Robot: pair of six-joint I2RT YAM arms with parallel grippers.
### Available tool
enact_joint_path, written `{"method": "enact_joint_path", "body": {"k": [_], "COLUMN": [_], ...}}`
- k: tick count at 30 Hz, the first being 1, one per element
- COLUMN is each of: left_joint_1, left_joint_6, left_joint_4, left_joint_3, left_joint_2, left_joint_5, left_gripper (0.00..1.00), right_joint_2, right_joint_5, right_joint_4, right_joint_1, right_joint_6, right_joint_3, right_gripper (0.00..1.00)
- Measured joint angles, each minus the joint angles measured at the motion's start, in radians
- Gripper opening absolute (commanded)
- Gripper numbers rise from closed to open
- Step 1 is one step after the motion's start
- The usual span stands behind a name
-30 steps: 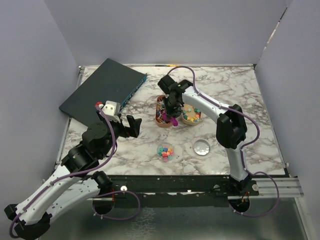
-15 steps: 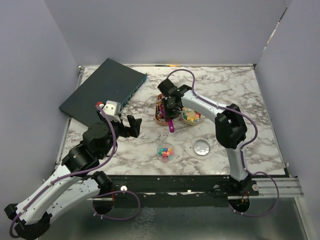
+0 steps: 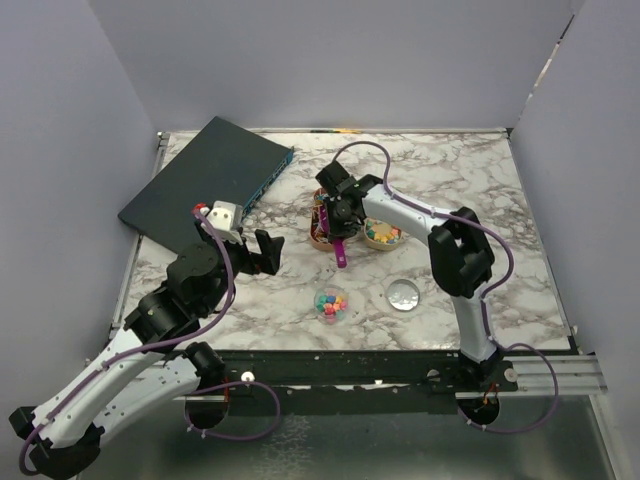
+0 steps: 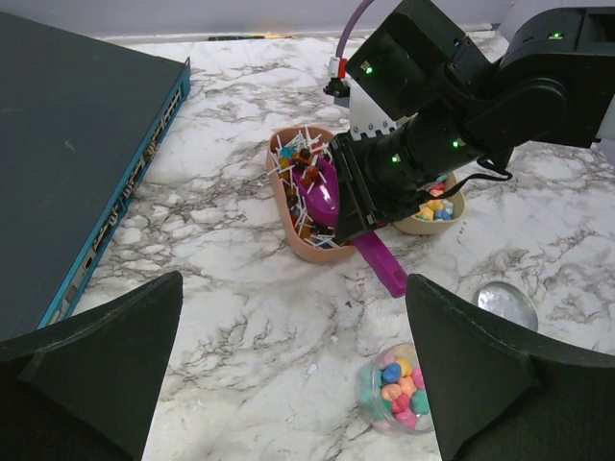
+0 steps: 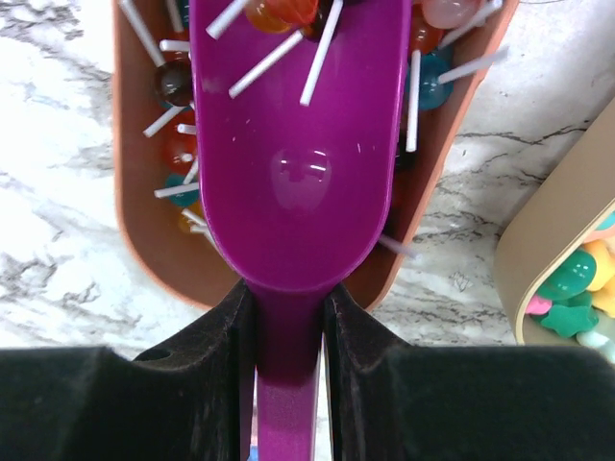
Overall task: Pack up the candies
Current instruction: Scoop the fake candies from the storage box.
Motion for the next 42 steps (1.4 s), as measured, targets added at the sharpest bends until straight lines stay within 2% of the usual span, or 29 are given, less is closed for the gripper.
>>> {"method": "enact_joint_path", "body": {"k": [9, 20, 29, 42], "left_joint_1": [0.0, 0.0, 0.006, 0.021], "left_joint_6": [0.0, 0.0, 0.0, 0.0], "left_joint_4": [0.0, 0.0, 0.0, 0.0], "left_joint_3": [0.0, 0.0, 0.0, 0.0], "left_joint_2": [0.01, 0.022, 0.042, 0.08], "left_joint_5": [-0.001, -0.004, -0.004, -0.003], "left_gripper": [0.99, 0.99, 0.99, 0.99], "right_joint_2": [-0.058, -0.115, -0.186, -0.372], "right_joint_5": [0.023, 0.028, 0.043, 0.052], "right_joint_4": [0.163, 0.262, 0.275, 0.299], "right_joint_1": [0.0, 0.0, 0.0, 0.002], "right_joint_6": [-0.002, -0.017, -0.058, -0.163], "right_joint_3": [-0.141, -0.238, -0.304, -0.425], "right_gripper": [0.0, 0.0, 0.0, 0.0]}}
